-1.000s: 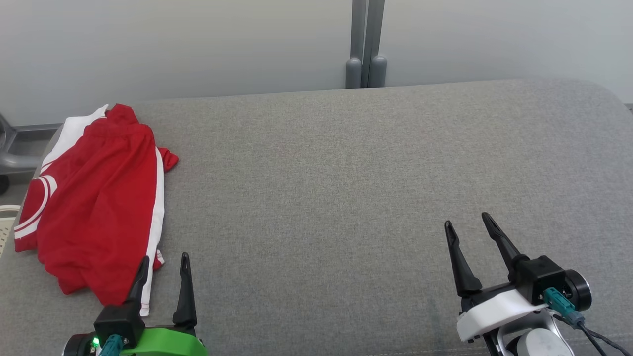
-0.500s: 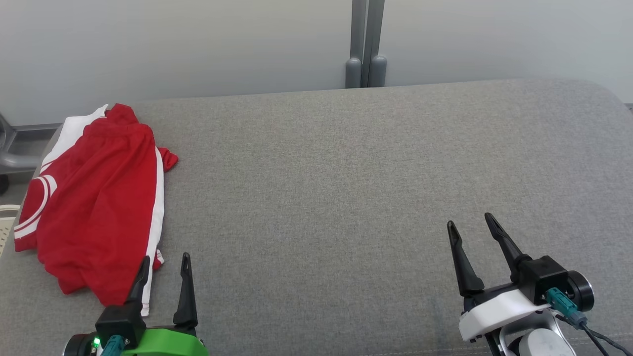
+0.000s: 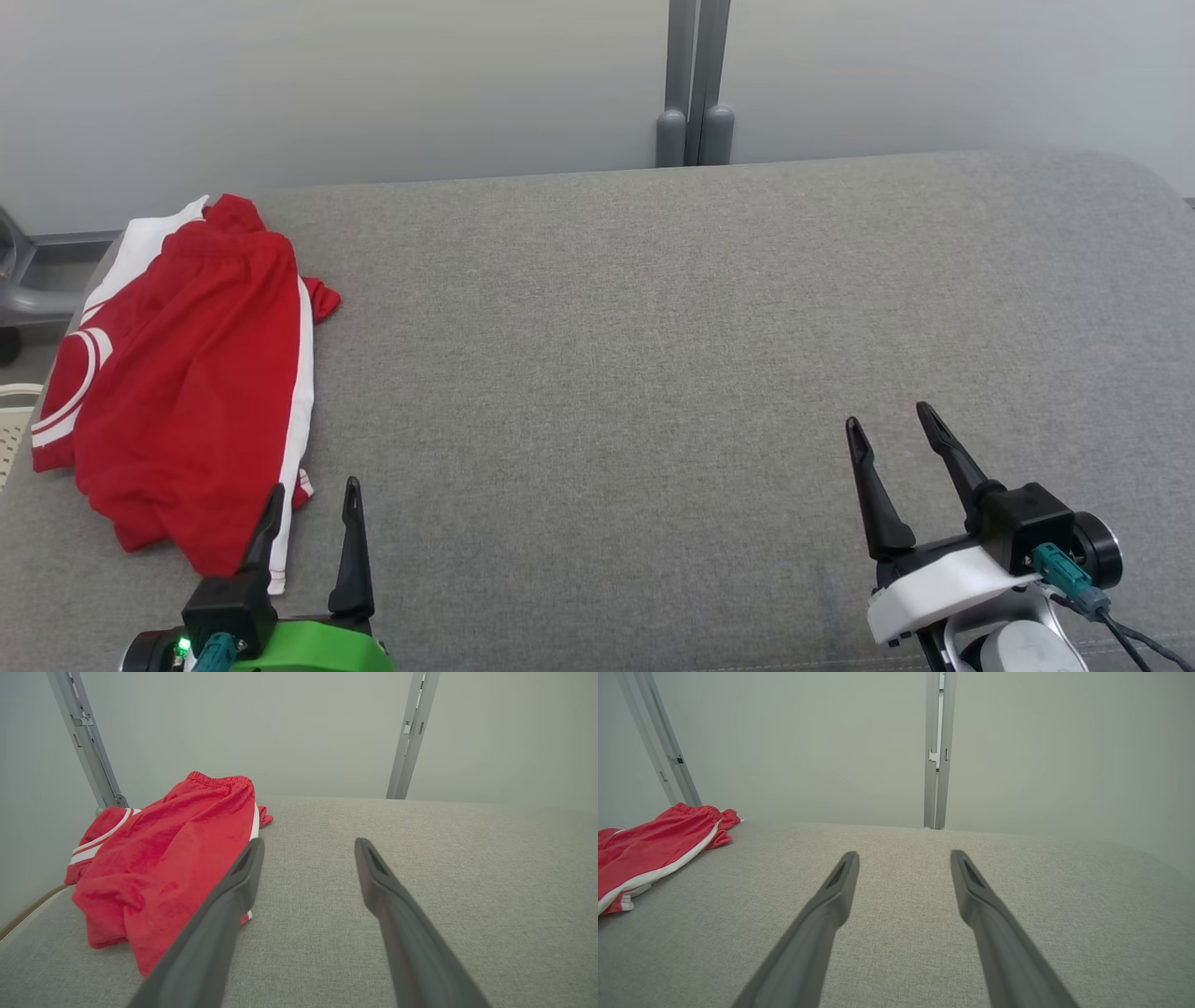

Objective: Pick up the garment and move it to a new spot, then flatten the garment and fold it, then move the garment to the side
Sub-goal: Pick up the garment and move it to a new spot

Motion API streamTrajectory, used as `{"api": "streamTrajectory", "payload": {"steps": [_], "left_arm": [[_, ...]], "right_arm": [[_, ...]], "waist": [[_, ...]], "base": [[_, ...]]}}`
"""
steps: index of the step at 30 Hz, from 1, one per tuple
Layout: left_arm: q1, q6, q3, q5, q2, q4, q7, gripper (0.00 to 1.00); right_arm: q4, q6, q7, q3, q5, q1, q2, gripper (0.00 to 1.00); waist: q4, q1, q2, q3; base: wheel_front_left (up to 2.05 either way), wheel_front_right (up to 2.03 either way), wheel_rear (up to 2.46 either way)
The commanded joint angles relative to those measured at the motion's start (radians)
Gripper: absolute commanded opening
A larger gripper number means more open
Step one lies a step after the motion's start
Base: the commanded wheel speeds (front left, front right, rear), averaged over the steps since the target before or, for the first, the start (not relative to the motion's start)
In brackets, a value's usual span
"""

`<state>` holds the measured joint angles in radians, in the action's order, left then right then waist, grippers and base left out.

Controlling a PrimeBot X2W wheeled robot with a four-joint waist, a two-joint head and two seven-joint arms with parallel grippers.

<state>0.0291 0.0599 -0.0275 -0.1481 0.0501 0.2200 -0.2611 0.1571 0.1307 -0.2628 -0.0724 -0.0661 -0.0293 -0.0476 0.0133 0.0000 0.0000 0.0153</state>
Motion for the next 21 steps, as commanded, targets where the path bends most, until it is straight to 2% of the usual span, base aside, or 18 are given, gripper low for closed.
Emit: {"api": "streamTrajectory", "payload": {"steps": [1,6,13,21], "left_arm": [[-0.001,-0.006,0.004,0.008,0.001,0.001,-0.005,1.00],[-0.013,-0.008,0.006,0.016,0.001,0.003,-0.005,1.00],[-0.023,-0.009,0.004,0.019,0.001,-0.001,-0.004,1.00],[-0.015,-0.007,0.011,0.022,0.001,-0.005,-0.004,1.00]], "right_arm": [[0.001,0.000,-0.004,0.003,-0.005,0.005,-0.005,1.00],[0.003,0.000,-0.004,-0.002,-0.010,0.009,-0.005,1.00],[-0.002,0.000,-0.004,-0.001,-0.010,0.019,-0.005,1.00],[-0.003,0.000,-0.004,0.003,-0.017,0.016,-0.005,1.00]], "waist": [[0.005,0.0000,0.0000,0.000],[0.038,0.0000,0.0000,0.000],[0.129,0.0000,0.0000,0.000],[0.288,0.0000,0.0000,0.001]], "base": [[0.00,0.00,0.00],[0.00,0.00,0.00],[0.00,0.00,0.00],[0.00,0.00,0.00]]}}
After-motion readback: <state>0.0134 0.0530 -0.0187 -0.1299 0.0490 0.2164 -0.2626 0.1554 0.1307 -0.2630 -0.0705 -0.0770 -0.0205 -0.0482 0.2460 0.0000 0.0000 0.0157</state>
